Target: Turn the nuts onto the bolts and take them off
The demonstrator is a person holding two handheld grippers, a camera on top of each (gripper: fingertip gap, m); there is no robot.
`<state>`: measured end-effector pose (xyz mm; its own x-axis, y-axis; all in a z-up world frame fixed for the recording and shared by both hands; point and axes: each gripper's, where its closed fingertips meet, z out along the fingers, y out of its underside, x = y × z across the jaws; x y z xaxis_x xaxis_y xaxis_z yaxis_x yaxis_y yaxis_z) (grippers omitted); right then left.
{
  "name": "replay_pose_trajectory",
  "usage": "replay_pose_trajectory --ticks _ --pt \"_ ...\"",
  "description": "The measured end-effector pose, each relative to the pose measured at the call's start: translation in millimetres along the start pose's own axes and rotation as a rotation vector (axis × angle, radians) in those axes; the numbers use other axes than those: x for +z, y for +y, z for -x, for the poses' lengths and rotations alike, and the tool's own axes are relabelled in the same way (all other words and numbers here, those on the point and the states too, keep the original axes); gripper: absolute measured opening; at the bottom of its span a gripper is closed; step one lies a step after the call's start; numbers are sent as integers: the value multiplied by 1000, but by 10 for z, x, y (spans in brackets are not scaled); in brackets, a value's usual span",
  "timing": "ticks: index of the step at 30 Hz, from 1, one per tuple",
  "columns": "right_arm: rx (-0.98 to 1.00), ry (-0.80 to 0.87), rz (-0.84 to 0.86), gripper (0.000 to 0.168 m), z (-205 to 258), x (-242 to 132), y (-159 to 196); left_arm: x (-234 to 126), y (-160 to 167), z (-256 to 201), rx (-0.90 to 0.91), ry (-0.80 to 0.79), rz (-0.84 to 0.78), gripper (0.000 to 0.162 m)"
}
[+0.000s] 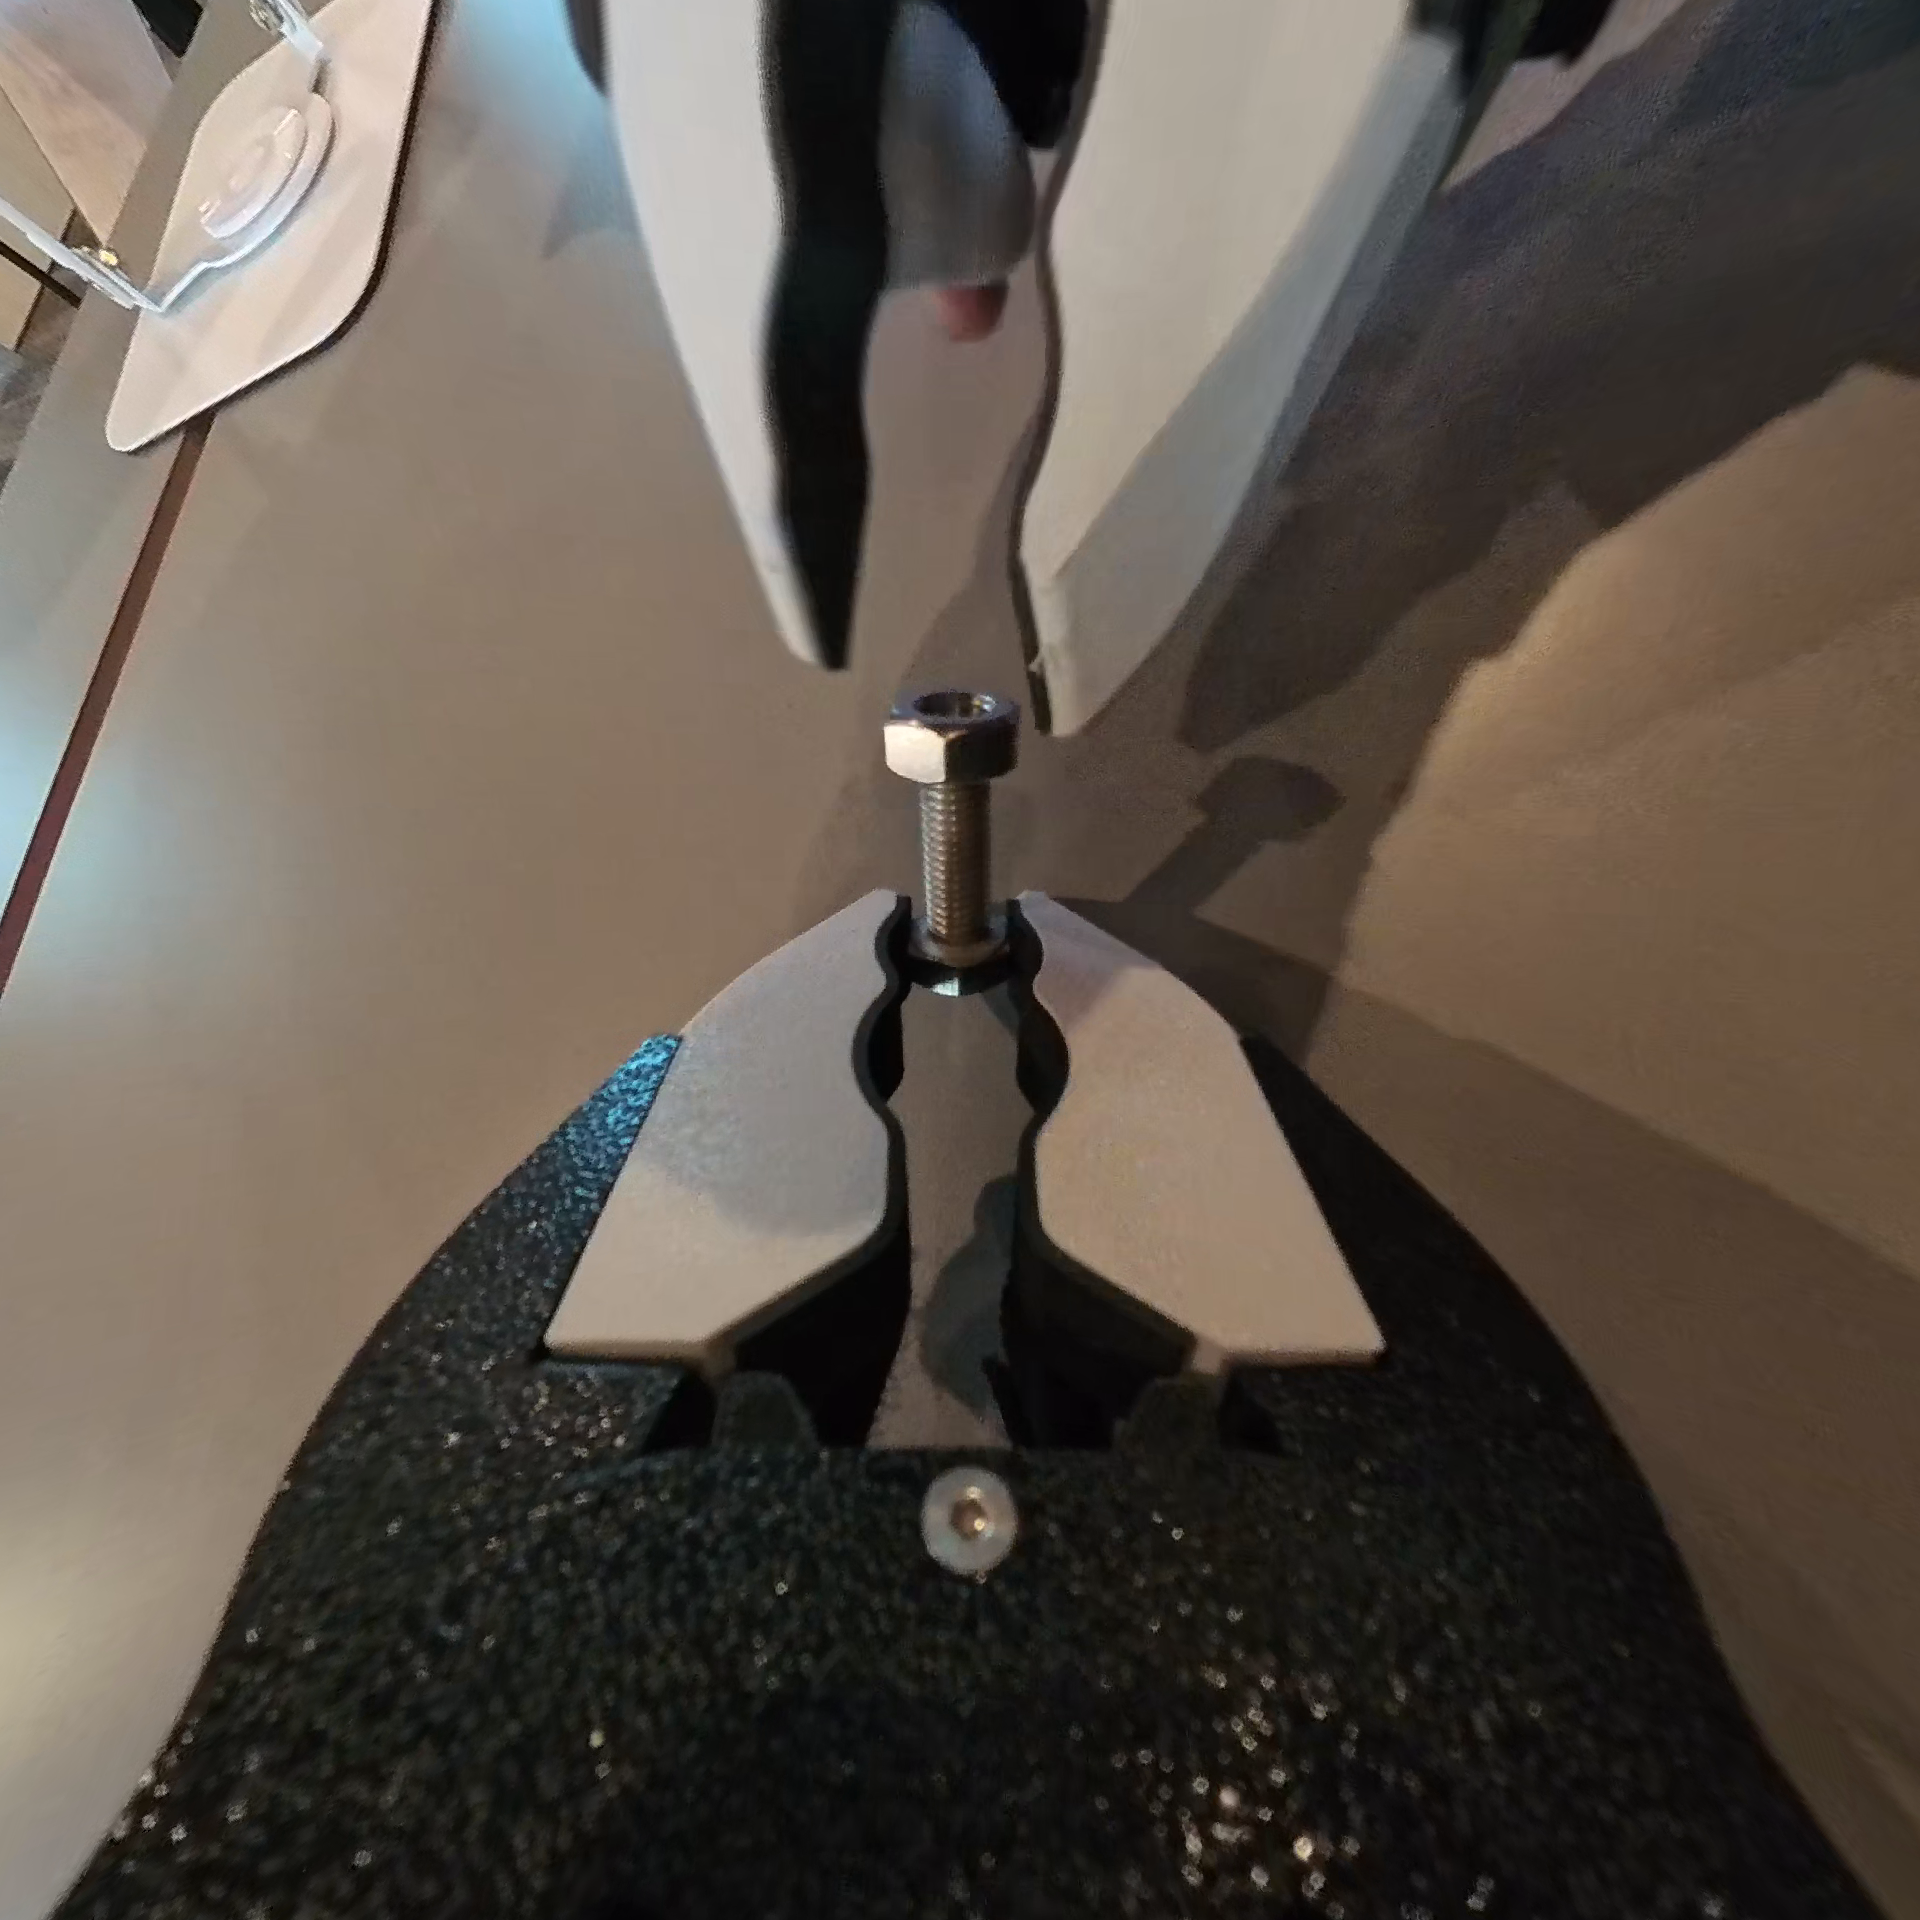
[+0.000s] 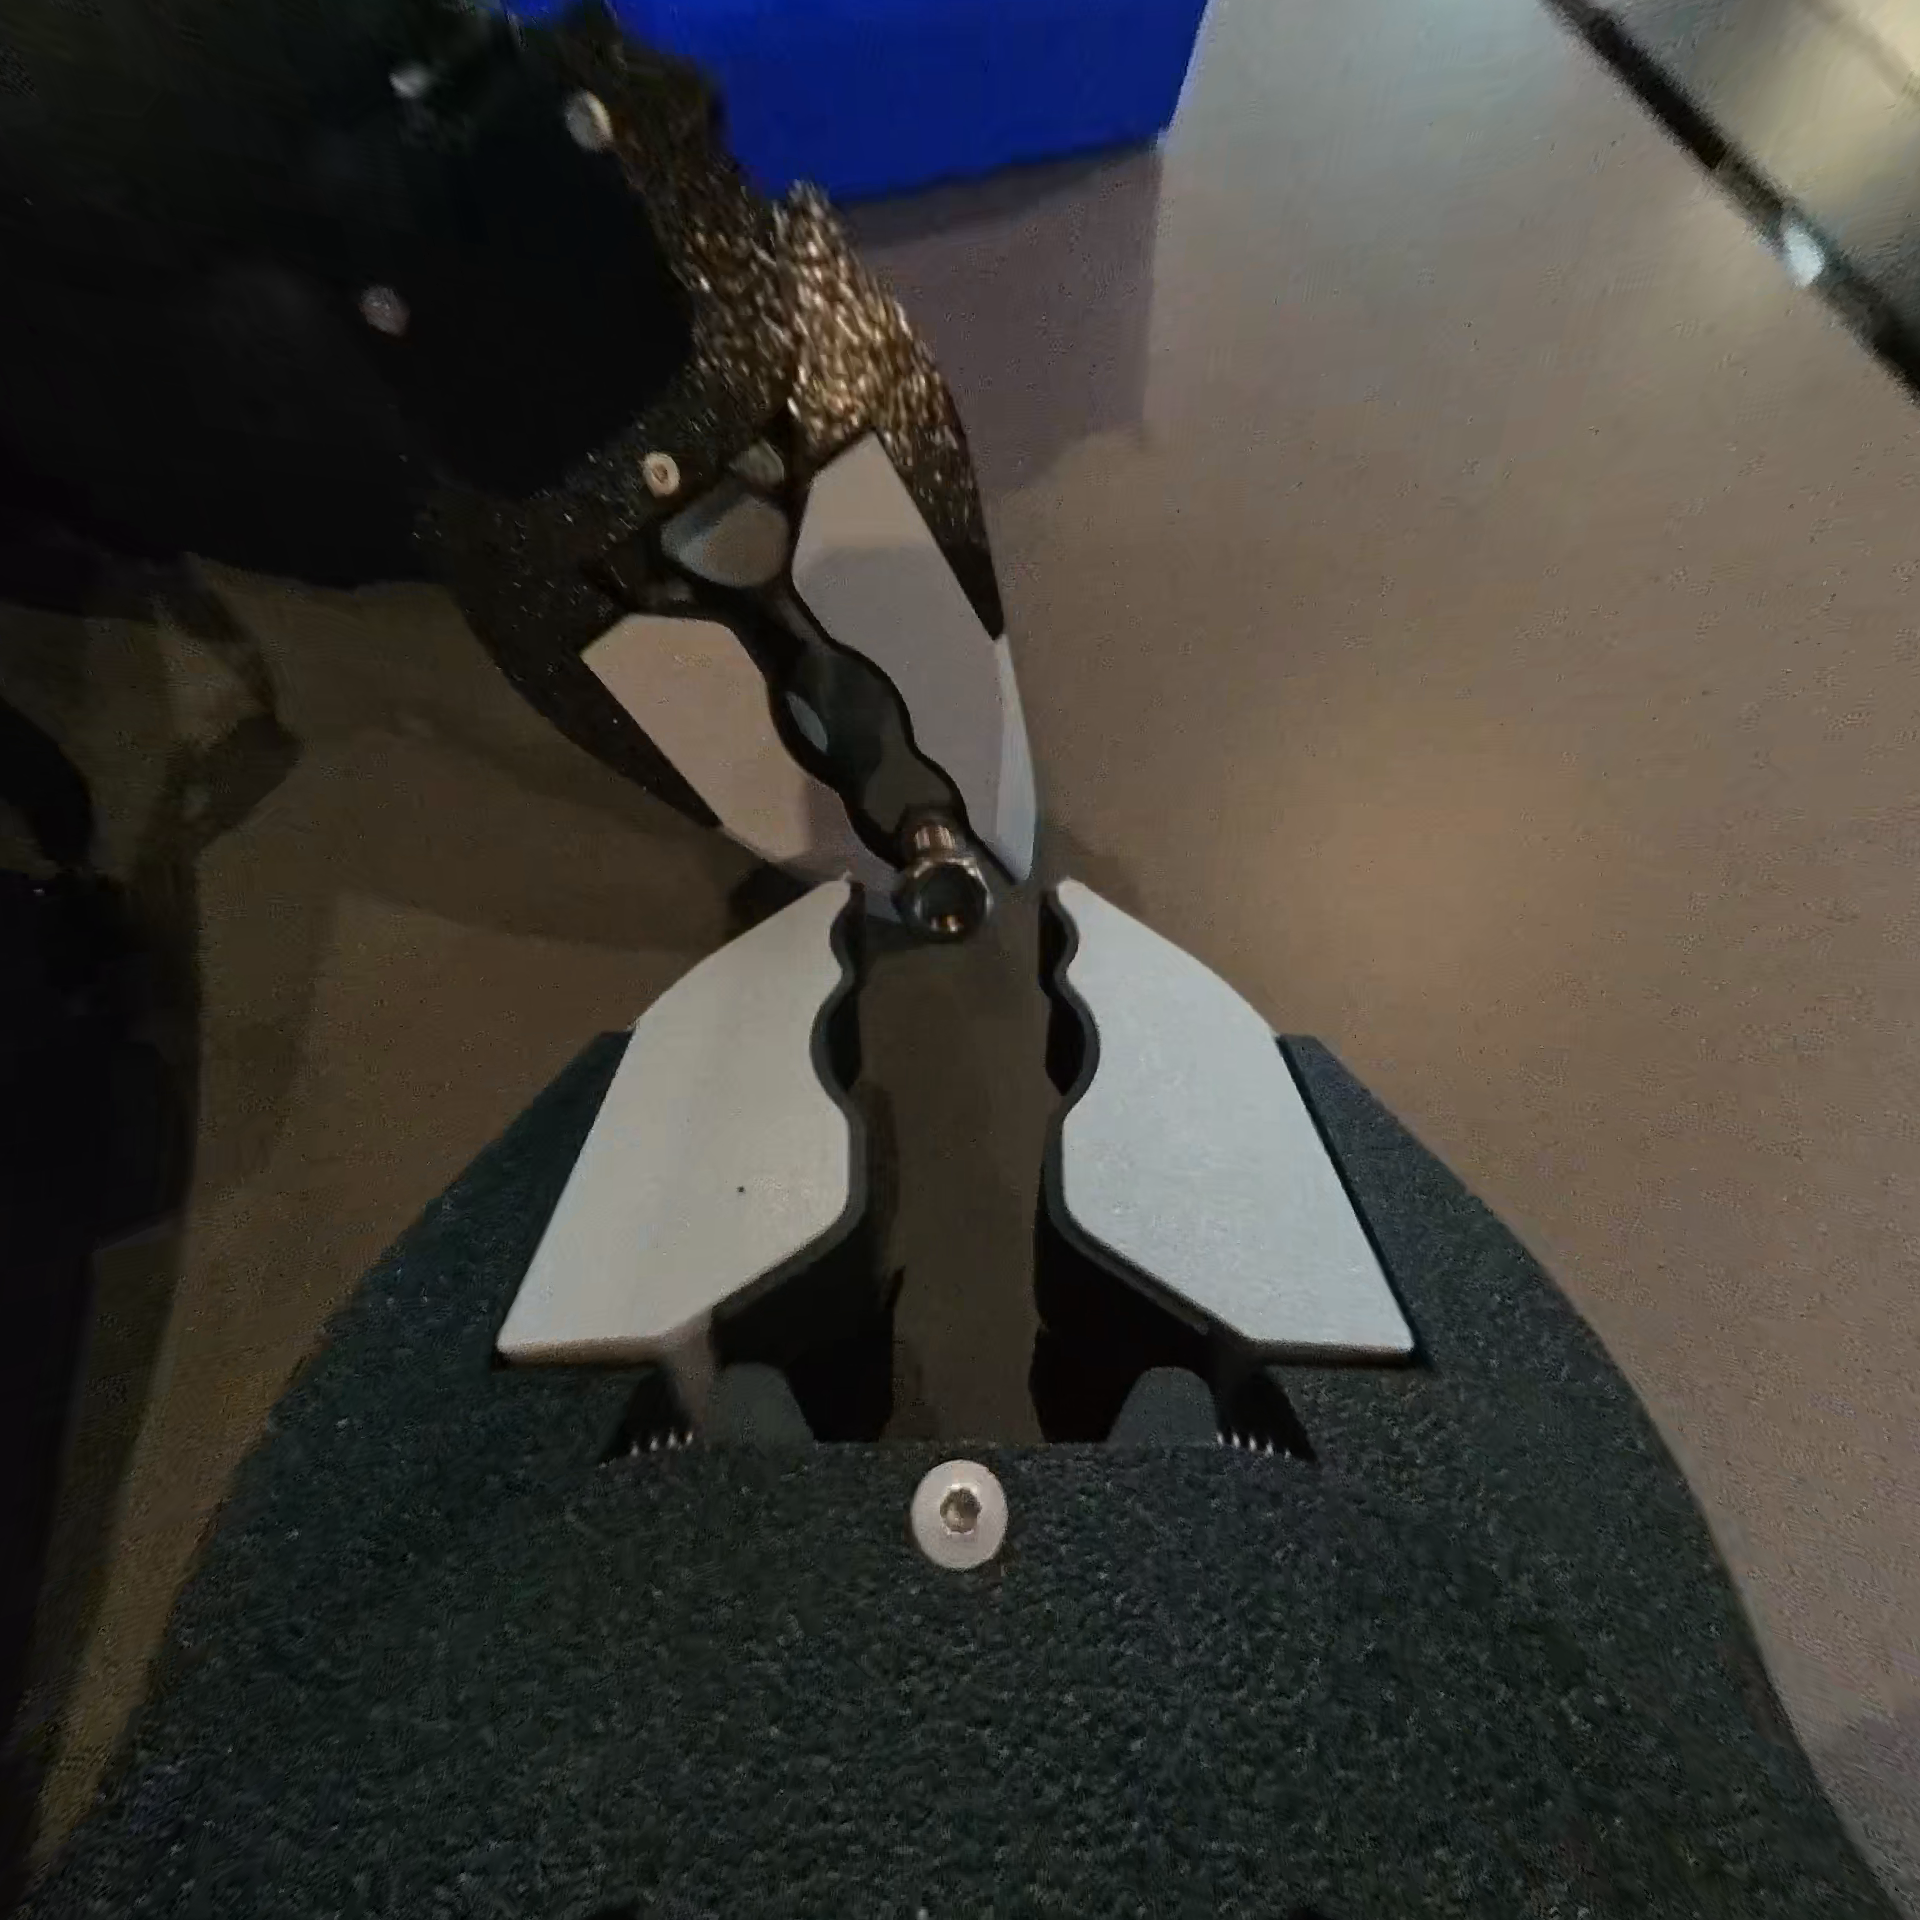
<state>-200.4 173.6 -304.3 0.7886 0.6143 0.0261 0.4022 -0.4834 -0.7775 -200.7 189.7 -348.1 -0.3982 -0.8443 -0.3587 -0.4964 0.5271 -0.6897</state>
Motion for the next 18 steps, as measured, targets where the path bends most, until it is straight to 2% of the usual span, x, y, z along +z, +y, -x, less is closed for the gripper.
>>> replay_pose_trajectory --ticks 3,7,11,18 --pt "39 -39 54 29 53 57 74 -1 0 1 0 0 1 17" --pt "-48 -36 -7 35 114 77 -33 -1 0 1 3 -1 1 17" --pt "-32 36 5 31 -4 27 -25 -1 1 1 -4 3 -1 17" --pt "40 4 52 19 16 83 49 1 -1 2 4 -1 2 17"
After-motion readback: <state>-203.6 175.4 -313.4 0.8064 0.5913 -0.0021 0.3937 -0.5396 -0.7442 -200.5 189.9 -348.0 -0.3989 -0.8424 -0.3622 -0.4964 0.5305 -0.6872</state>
